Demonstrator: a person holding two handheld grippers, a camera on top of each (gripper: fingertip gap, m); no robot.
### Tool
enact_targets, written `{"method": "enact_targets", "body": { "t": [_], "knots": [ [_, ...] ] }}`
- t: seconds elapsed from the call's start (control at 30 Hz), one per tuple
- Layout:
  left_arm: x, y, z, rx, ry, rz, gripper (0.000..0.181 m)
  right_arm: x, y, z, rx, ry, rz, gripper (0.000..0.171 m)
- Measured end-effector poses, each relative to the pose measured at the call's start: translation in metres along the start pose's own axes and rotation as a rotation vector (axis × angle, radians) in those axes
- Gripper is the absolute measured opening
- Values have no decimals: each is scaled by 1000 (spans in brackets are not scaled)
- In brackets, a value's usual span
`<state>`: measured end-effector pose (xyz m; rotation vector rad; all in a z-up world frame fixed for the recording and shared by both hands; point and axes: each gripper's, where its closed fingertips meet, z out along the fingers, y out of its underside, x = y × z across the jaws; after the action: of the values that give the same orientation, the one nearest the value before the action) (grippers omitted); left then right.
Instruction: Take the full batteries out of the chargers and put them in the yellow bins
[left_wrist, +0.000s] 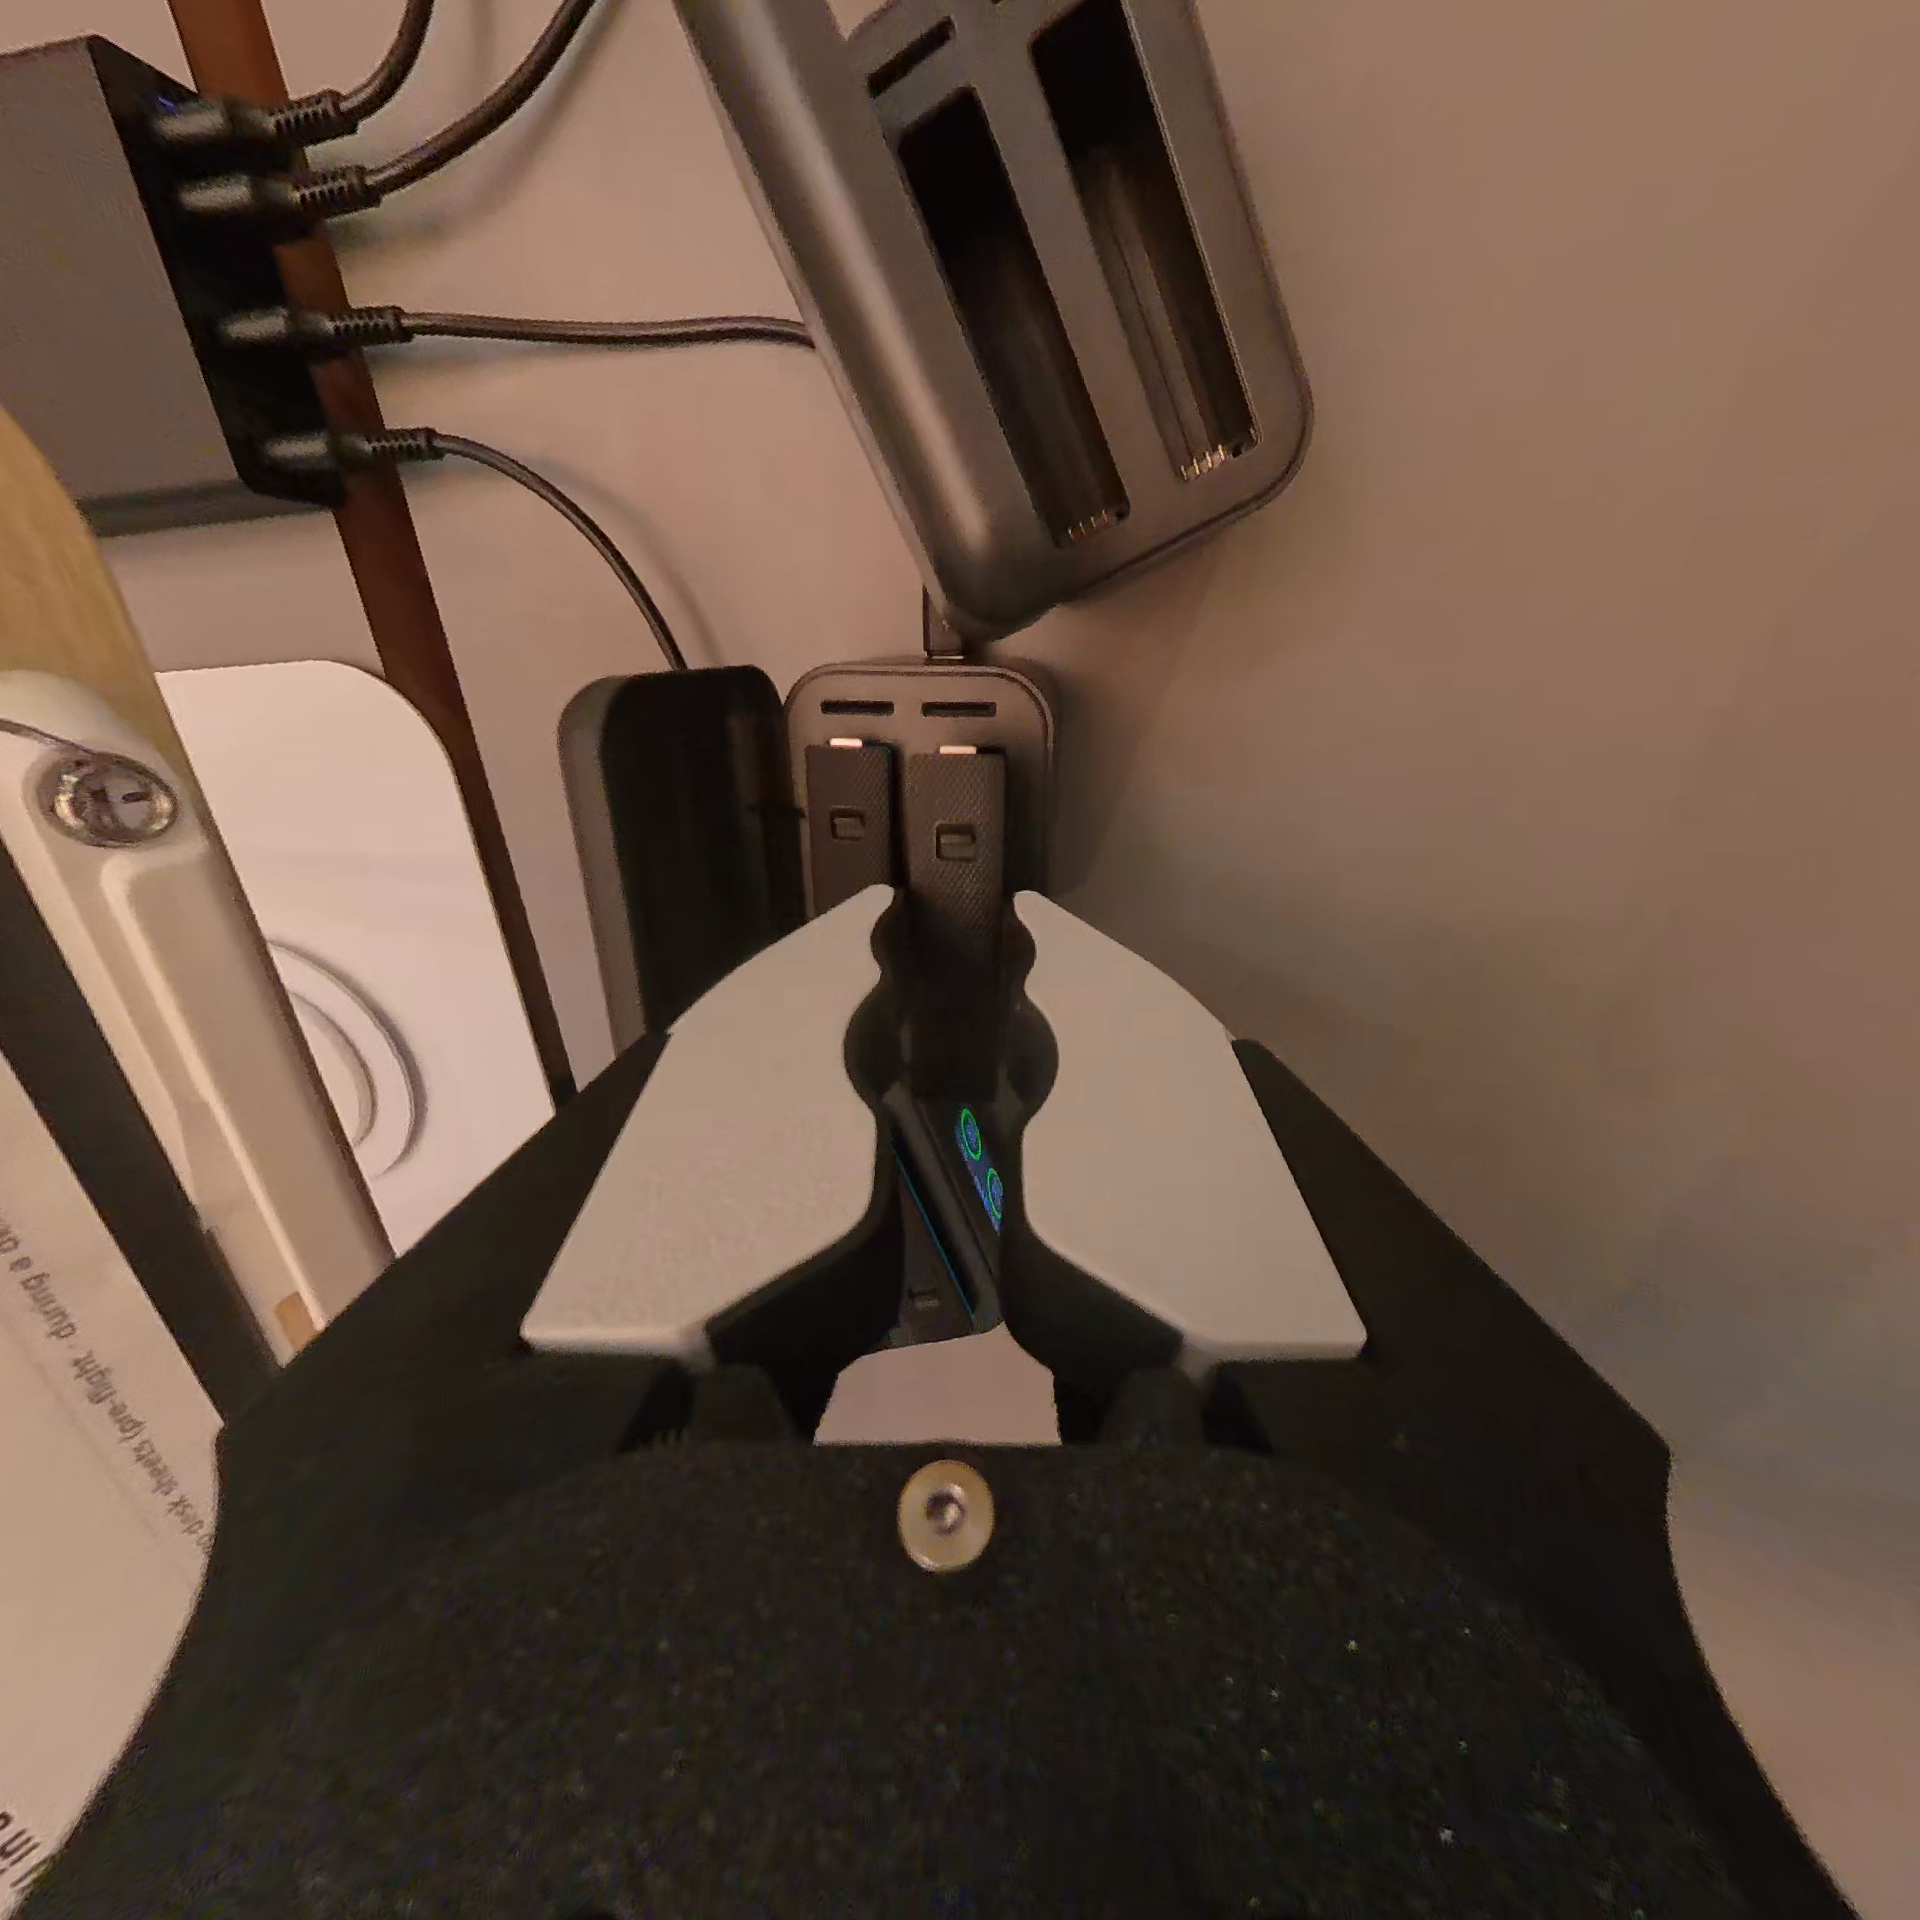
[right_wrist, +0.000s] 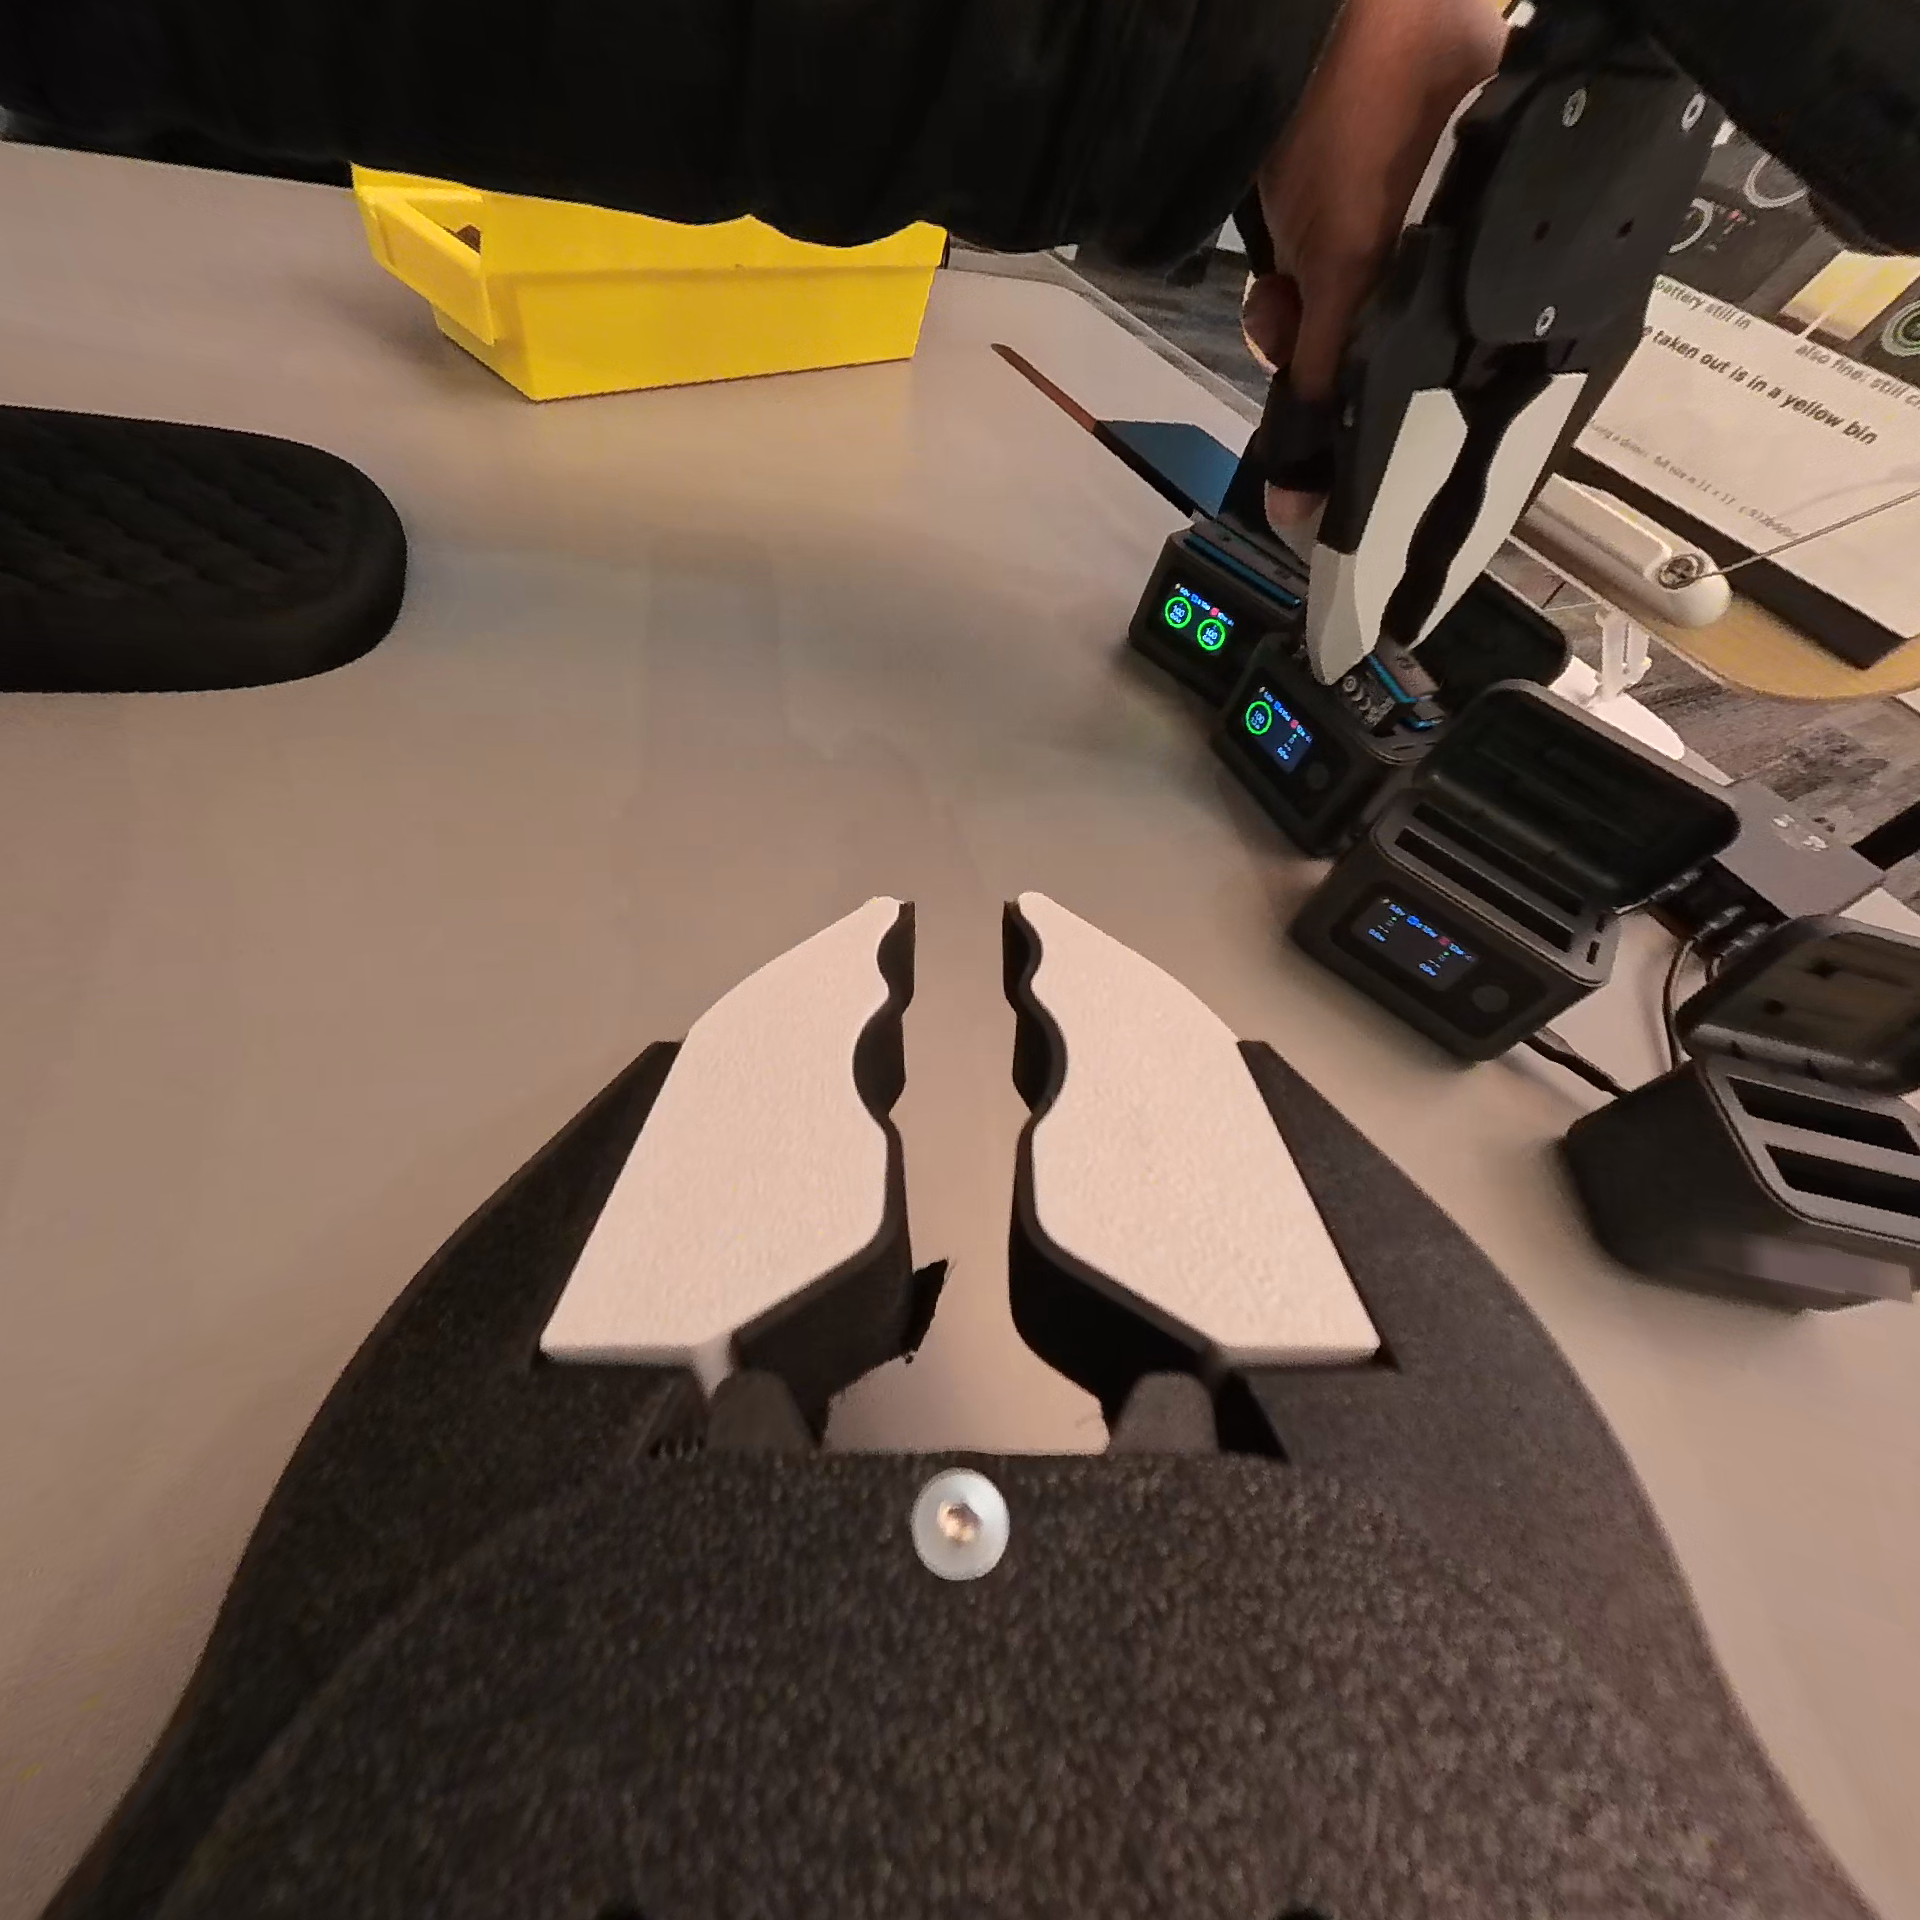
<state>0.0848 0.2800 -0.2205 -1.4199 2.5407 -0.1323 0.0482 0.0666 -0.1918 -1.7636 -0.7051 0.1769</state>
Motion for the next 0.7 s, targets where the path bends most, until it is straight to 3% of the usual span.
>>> {"method": "enact_targets", "body": {
  "t": [0.5,0.7],
  "knots": [
    [0,-4,0,277,27,-70,16,0,-1,-1,2,1,0,16],
    [0,-1,-3,267,-22,-57,18,-1,0,0,-3,-1,0,16]
  ]
}}
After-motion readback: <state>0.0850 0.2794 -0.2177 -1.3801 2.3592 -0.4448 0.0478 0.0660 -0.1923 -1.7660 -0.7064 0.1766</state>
